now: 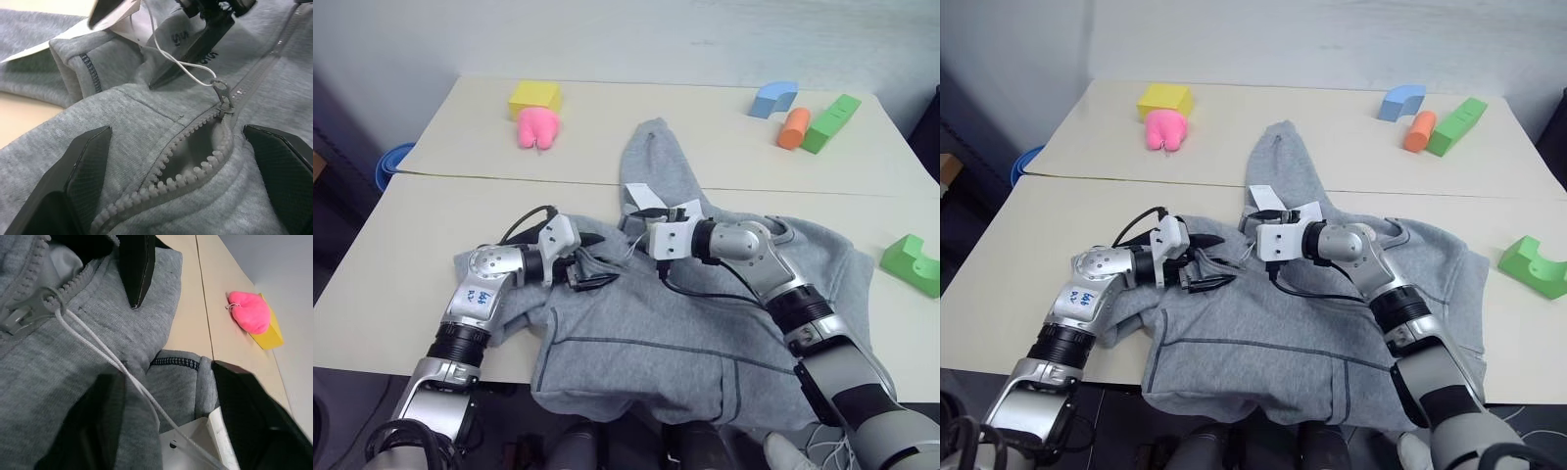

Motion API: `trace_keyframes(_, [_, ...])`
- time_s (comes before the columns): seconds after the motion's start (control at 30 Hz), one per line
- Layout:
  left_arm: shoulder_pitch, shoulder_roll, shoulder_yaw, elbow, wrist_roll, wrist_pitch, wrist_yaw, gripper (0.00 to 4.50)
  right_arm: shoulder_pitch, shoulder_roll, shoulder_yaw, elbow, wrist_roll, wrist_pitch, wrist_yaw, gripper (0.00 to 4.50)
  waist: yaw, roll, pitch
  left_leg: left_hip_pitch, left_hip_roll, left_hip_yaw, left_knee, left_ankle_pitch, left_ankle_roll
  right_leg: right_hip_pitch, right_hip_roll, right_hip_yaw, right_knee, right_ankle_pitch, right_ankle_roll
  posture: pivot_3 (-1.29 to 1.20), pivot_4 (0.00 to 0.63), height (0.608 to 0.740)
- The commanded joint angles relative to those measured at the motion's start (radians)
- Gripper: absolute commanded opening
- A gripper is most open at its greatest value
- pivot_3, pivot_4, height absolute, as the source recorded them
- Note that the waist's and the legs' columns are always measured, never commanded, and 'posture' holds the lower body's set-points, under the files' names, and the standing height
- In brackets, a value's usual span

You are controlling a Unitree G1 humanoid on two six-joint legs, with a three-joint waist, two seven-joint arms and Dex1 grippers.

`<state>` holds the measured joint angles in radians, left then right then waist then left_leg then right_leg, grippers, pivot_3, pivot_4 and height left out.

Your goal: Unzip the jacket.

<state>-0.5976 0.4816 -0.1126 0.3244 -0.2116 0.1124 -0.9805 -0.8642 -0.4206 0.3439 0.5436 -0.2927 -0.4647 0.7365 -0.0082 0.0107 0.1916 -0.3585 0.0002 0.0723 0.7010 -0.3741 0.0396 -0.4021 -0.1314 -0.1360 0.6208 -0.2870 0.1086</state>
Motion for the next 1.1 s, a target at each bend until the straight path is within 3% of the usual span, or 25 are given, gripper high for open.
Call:
trace_keyframes(0.03, [0.026, -0.007, -0.005, -0.033, 0.016, 0.045, 0.030, 4.50, 0.021, -0.031, -0.060, -0.097, 0.038, -0.012, -0.030, 1.53, 0.000, 0.000, 0.000, 0.000, 0.000, 0.000, 0.000, 0.000, 0.000, 0.000, 0.000, 0.000, 0.000, 0.000, 0.000, 0.00, 0.150, 0.740])
trace_keyframes(0.17, [0.046, -0.016, -0.010, -0.051, 0.021, 0.077, 0.054, 4.50, 0.061, -0.042, -0.115, -0.158, 0.019, -0.016, -0.138, 0.14, 0.002, 0.000, 0.000, 0.000, 0.000, 0.000, 0.000, 0.000, 0.000, 0.000, 0.000, 0.000, 0.000, 0.000, 0.000, 0.00, 0.150, 0.740])
trace_keyframes(0.2, [0.051, -0.018, -0.010, -0.056, 0.023, 0.085, 0.061, 4.50, 0.071, -0.046, -0.123, -0.167, 0.005, -0.020, -0.169, 0.06, 0.001, 0.000, 0.000, 0.000, 0.000, 0.000, 0.000, 0.000, 0.000, 0.000, 0.000, 0.000, 0.000, 0.000, 0.000, 0.00, 0.150, 0.740])
trace_keyframes(0.67, [0.162, -0.028, -0.028, -0.131, 0.037, 0.168, 0.119, 4.50, 0.190, -0.189, -0.311, -0.333, -0.111, 0.040, -0.509, 0.06, 0.008, 0.000, 0.000, 0.000, -0.001, -0.002, 0.000, 0.000, 0.000, 0.002, -0.002, 0.002, -0.001, 0.000, 0.000, 0.00, 0.150, 0.740])
trace_keyframes(1.1, [0.170, -0.013, -0.079, -0.032, 0.087, 0.198, 0.141, 4.50, 0.523, -0.408, -0.534, -0.545, -0.020, 0.090, -0.431, 0.06, 0.013, 0.003, -0.002, 0.006, -0.001, -0.003, -0.001, 0.000, 0.000, 0.011, -0.002, 0.003, -0.005, 0.000, 0.000, 0.00, 0.150, 0.740])
